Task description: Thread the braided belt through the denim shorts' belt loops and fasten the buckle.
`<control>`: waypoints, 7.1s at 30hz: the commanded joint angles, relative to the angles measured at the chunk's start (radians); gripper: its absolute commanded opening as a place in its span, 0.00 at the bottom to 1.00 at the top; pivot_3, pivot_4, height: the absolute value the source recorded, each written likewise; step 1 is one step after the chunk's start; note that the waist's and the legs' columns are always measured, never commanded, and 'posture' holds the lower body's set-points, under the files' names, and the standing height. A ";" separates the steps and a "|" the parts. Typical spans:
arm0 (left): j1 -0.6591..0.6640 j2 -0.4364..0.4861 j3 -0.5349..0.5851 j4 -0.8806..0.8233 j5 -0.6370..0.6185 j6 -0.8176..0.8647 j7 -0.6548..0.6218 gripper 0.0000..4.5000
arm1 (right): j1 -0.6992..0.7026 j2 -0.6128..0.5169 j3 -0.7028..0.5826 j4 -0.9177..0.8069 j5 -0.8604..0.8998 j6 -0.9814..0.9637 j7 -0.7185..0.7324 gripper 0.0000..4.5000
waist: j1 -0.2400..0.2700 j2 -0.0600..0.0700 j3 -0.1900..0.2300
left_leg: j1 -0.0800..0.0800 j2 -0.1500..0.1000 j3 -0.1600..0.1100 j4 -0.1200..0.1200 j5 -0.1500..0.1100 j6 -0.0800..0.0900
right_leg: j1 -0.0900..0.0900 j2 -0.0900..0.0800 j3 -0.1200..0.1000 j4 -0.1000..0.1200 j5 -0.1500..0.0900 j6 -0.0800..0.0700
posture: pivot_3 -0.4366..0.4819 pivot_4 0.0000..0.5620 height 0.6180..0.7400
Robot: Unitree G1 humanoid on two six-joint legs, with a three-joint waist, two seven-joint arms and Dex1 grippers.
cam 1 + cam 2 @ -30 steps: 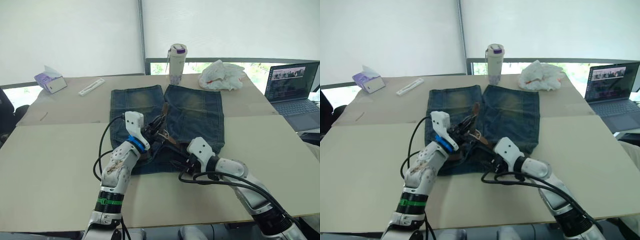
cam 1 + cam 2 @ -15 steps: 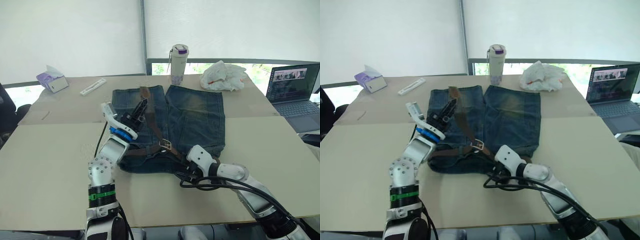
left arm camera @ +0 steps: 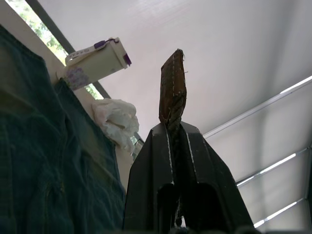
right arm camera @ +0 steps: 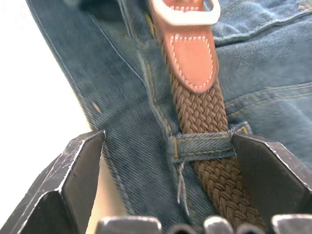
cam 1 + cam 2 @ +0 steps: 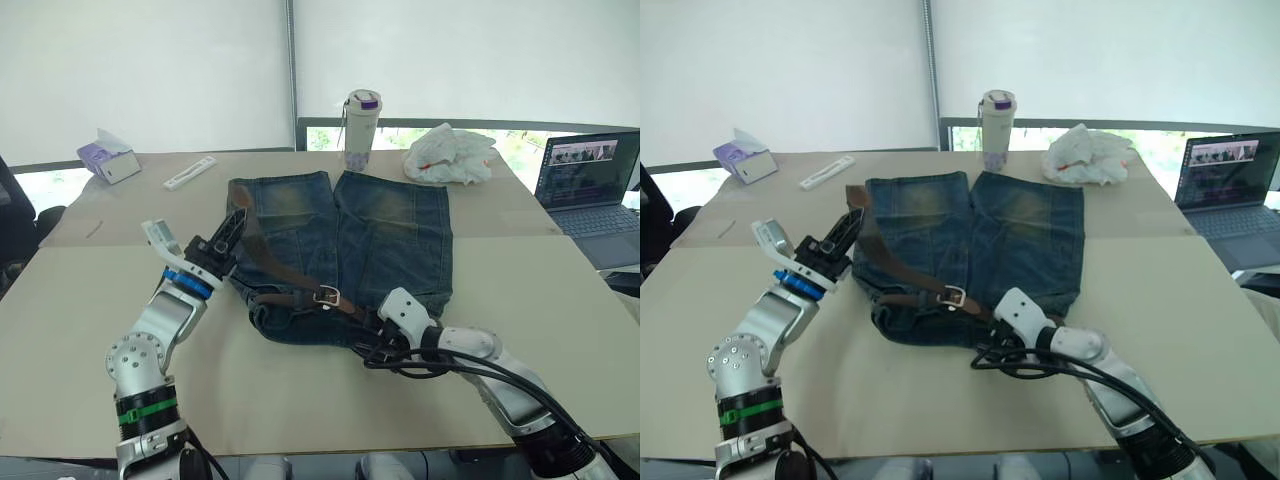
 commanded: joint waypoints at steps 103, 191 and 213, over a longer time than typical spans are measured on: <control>0.161 0.221 0.009 0.045 0.080 0.047 -0.202 0.00 | -0.299 0.228 0.131 0.324 -0.158 -0.162 0.031 0.02 | -0.026 0.002 0.001 | 0.001 0.001 0.000 -0.004 0.000 -0.001 | -0.003 -0.001 0.000 0.000 0.000 -0.001 | 0.48 0.27 1.00; -0.395 0.108 -0.235 0.446 0.576 -0.003 -0.753 0.00 | -0.235 0.204 0.072 0.085 -0.166 0.045 0.021 0.02 | -0.023 0.001 0.003 | 0.001 0.000 0.000 -0.004 0.000 -0.001 | -0.003 0.000 0.000 -0.001 0.000 0.000 | 0.48 0.27 1.00; -0.403 -0.055 -0.294 0.416 0.734 -0.211 -0.649 0.00 | -0.168 0.250 -0.318 -0.222 0.137 0.229 -0.223 0.58 | -0.010 0.002 0.004 | -0.002 0.000 -0.001 -0.004 0.000 -0.001 | -0.003 -0.001 0.000 -0.001 0.000 0.000 | 0.48 0.27 1.00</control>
